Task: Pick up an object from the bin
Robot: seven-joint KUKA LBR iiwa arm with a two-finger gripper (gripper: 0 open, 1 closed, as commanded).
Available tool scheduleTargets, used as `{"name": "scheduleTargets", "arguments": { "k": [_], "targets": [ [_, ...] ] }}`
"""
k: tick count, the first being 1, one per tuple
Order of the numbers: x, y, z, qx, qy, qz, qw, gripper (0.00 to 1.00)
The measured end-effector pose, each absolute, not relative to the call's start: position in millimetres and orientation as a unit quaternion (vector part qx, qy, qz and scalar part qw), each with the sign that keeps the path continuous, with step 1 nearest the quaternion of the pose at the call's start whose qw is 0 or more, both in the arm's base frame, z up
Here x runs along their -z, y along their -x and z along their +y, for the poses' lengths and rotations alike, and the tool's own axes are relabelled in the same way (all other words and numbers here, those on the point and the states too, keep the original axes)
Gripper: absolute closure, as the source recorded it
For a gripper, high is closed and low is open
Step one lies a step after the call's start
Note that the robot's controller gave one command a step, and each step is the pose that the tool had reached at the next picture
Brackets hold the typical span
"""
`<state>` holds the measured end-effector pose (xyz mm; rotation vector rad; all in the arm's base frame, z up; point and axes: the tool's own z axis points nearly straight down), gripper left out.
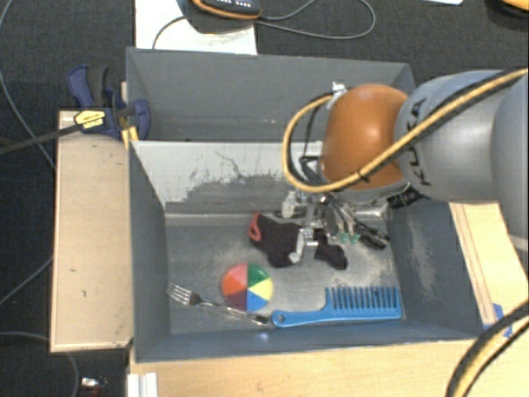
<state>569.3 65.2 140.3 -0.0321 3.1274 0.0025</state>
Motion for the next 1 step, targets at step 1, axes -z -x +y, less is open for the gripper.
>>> {"name": "scheduleTargets", "arguments": {
  "k": [1],
  "targets": [
    [-104.8,-563.6,75.6,0.000,0.099,0.995,0.007,0.00]
  ]
}}
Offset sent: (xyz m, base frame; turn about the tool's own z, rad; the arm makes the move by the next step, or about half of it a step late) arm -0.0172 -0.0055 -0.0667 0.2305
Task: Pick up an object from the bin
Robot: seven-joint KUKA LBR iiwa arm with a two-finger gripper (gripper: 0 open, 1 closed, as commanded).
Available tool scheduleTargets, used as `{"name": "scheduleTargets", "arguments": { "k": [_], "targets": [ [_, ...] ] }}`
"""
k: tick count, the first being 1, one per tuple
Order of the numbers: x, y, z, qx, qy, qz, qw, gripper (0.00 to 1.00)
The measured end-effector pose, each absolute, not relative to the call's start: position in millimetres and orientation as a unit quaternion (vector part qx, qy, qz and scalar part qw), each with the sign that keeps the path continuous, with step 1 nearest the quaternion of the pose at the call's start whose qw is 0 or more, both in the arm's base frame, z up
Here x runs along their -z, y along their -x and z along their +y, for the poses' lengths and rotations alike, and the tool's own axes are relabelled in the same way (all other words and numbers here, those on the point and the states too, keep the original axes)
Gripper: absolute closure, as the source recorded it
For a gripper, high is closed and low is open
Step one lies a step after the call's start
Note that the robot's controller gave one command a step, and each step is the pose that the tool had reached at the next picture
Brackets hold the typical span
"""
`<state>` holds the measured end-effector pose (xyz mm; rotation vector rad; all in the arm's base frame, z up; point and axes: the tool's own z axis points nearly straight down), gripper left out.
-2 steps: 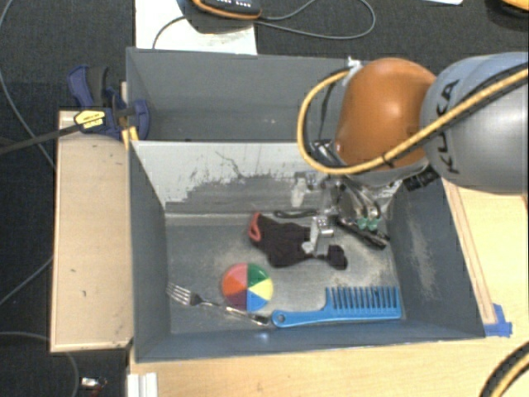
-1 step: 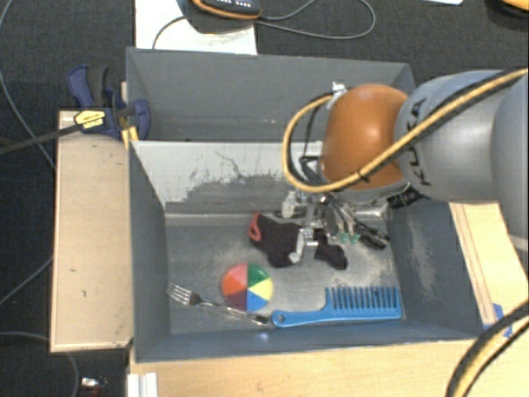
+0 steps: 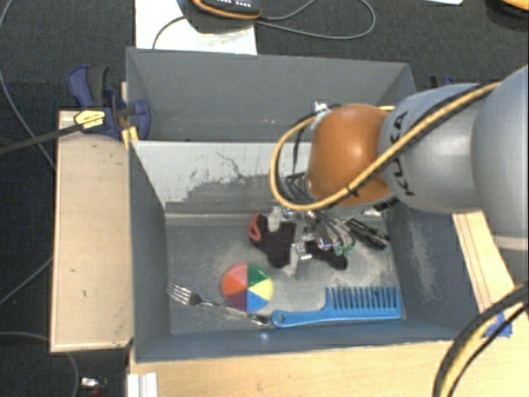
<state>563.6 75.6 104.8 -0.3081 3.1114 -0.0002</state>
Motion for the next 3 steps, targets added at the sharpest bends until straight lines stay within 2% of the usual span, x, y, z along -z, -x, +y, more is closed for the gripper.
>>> {"name": "scheduleTargets", "arguments": {
  "k": [1,2,3],
  "targets": [
    [-91.2,-558.1,67.2,-0.001,0.073,0.997,0.007,0.00],
    [-81.9,-548.5,64.7,-0.001,-0.007,1.000,0.007,0.00],
    [-72.0,-559.9,44.6,-0.003,-0.059,0.998,0.010,1.00]
  ]
}}
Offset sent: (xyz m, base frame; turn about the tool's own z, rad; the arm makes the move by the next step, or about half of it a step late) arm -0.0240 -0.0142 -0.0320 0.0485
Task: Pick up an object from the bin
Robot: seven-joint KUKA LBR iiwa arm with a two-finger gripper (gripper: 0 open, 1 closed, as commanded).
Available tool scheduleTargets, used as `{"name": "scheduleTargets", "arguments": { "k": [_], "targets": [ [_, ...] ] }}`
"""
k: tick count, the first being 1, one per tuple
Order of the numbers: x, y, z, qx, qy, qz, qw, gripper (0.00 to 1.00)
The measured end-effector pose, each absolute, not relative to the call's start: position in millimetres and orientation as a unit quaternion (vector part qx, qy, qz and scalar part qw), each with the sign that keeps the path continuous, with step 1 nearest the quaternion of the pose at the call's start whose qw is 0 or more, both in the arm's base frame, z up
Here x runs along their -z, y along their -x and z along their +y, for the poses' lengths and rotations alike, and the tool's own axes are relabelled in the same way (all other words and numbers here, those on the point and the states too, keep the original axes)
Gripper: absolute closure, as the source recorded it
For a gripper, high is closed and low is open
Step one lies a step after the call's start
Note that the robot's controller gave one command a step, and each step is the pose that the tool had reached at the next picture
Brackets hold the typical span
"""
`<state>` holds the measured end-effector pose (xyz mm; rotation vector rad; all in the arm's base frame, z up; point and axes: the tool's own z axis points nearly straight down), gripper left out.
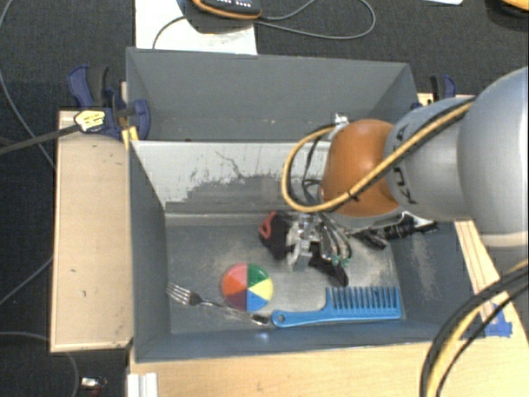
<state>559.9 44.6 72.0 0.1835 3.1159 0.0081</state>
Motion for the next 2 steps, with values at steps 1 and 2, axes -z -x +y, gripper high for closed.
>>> {"name": "scheduleTargets", "arguments": {
  "k": [1,2],
  "targets": [
    [-72.0,-559.9,44.6,-0.003,-0.059,0.998,0.010,1.00],
    [-72.1,-559.9,44.6,-0.003,-0.059,0.998,0.010,1.00]
  ]
}}
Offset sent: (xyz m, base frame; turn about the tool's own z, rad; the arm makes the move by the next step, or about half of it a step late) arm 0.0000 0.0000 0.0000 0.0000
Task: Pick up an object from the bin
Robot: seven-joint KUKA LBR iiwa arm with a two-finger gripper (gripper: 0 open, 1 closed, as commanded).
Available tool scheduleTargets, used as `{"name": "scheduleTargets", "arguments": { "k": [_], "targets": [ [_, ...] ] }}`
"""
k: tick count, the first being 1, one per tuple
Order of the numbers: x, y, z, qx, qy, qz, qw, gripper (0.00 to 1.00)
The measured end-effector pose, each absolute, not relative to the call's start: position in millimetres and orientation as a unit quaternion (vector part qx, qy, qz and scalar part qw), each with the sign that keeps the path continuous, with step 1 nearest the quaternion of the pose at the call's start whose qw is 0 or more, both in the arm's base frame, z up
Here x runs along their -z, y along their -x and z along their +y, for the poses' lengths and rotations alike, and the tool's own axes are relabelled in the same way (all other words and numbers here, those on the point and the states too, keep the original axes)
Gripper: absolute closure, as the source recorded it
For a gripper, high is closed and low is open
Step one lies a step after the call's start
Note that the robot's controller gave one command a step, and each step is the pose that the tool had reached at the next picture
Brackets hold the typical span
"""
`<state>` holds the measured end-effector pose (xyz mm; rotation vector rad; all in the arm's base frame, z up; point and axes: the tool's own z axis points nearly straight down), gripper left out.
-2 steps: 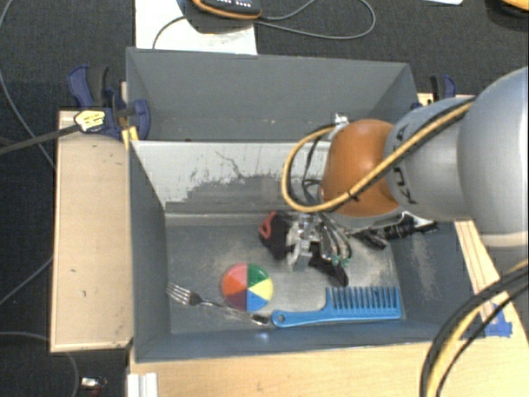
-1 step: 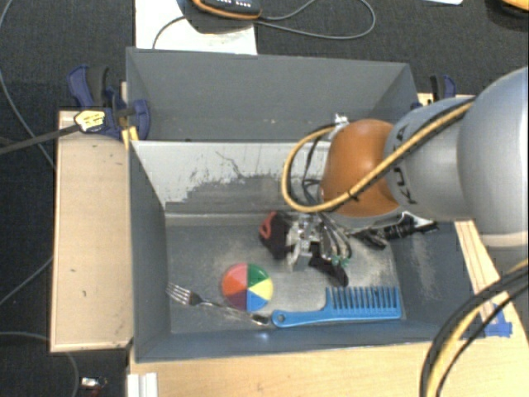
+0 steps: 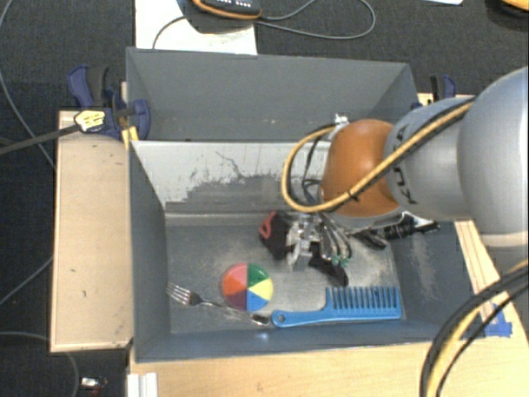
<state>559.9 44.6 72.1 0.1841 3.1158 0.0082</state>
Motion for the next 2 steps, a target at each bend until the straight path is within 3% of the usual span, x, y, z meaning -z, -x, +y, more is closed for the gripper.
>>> {"name": "scheduleTargets", "arguments": {
  "k": [2],
  "targets": [
    [-217.3,-562.5,43.6,-0.002,-0.056,0.998,0.009,1.00]
  ]
}}
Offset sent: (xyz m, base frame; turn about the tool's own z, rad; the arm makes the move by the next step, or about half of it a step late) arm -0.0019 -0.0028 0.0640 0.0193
